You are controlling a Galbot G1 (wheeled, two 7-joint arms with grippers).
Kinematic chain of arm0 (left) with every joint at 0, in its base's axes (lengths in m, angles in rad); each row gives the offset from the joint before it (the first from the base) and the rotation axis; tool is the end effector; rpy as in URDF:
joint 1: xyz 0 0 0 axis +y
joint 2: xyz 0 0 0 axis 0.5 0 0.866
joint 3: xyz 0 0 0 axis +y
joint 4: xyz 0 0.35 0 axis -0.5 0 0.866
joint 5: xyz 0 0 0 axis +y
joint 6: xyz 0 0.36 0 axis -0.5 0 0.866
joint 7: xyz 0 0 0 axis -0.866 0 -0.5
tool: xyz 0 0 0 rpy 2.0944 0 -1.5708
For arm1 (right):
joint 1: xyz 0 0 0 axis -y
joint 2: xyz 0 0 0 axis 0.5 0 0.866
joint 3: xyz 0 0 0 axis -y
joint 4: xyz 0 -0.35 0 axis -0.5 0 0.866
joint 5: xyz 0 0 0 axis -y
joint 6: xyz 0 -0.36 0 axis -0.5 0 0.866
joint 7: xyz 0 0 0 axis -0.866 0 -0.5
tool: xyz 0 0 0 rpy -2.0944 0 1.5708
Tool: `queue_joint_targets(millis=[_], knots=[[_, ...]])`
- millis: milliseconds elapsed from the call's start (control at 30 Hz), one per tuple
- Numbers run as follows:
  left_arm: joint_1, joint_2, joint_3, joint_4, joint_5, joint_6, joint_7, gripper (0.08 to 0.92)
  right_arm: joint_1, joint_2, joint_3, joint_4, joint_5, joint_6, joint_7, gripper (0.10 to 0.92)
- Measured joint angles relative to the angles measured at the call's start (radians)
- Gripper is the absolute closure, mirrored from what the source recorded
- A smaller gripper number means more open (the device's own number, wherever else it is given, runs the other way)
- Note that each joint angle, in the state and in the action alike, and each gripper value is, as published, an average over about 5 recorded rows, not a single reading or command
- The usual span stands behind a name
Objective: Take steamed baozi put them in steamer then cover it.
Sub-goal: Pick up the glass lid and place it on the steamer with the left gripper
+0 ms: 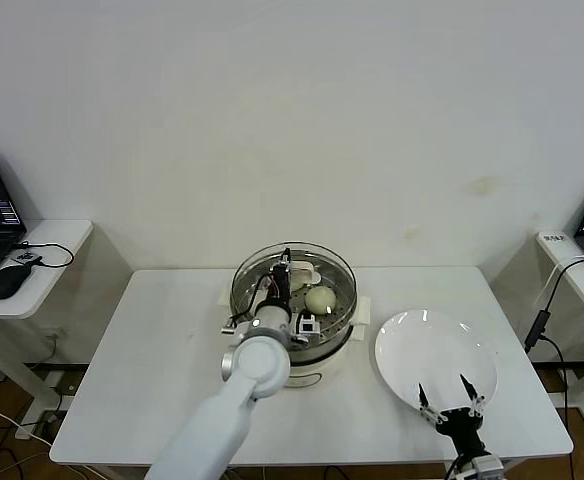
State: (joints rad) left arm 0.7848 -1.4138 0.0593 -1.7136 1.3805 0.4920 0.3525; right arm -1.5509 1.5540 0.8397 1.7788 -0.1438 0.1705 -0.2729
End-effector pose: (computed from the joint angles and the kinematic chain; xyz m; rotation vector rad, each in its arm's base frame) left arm 0.3718 -0.1470 -0.2374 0.2169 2.2378 2.1420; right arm 0.1611 -0.1141 -0.4014 0.0364 -2.9350 0.3942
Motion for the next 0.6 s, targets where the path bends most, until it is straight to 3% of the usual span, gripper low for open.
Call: queue_joint_targets(millis=[600], knots=[[0.045, -0.015, -0.011, -0.005, 0.031, -0.011, 0.005, 0.843, -0.006, 0.001, -0.011, -0.005, -0.012, 0.003, -0.004, 0.203]])
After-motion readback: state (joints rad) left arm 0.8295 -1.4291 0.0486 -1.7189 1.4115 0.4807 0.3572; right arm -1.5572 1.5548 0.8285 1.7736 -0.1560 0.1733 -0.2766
